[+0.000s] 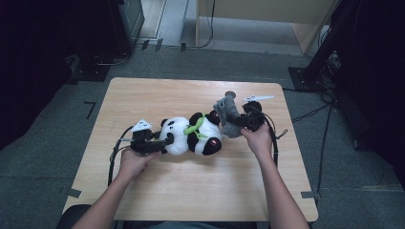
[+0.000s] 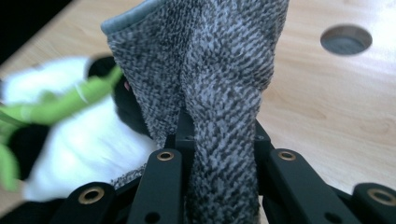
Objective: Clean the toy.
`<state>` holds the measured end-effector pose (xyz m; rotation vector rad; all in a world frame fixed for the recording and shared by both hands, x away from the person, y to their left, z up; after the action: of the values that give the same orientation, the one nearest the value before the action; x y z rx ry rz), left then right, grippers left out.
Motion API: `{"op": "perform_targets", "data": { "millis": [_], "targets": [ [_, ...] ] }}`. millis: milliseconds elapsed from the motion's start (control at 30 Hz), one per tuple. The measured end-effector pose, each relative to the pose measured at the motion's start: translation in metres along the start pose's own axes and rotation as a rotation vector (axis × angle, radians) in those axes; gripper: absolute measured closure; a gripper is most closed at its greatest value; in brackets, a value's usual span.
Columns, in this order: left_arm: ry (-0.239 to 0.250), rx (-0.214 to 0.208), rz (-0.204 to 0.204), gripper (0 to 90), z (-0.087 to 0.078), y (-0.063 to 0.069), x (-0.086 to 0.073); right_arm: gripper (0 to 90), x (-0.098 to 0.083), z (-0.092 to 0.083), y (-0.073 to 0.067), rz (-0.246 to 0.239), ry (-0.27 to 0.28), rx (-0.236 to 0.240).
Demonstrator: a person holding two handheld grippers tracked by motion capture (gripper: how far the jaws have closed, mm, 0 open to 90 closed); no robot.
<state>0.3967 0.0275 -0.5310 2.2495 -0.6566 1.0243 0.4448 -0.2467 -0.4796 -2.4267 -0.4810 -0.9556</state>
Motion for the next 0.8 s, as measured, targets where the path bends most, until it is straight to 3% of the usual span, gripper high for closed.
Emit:
{"op": "perform_targets", "data": {
  "millis": [100,300,400,500,800],
  "targets": [
    [0.003,0.002,0.009,42.4,0.000,0.001,0.000,75.4,0.014,-0.011,-0.015,-0.018,0.052,0.037],
    [0.009,0.005,0.025,41.4,0.000,0.002,0.000,75.4,0.042,-0.012,-0.059,-0.108,0.070,0.103],
    [0.012,0.005,0.027,41.1,0.000,0.002,0.000,75.4,0.051,0.000,-0.080,-0.142,0.043,0.143],
    [0.015,0.007,0.033,40.5,0.000,0.002,0.000,75.8,0.057,0.014,-0.105,-0.157,0.013,0.214],
    [0.020,0.011,0.044,40.3,0.000,0.002,0.000,75.7,0.065,0.055,-0.161,-0.209,-0.063,0.302]
  ]
}}
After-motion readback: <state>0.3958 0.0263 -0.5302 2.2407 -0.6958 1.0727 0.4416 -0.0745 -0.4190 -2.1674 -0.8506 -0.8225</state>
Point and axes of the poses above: each handheld gripper's, and its own axes: z roughly forward along the jaws, x roughly out of its top, y roughly to its right, the point moved 9 cm from there along z, roughly forward along the jaws, and after that the axes turned 1 degree about x, right-handed, at the moved point
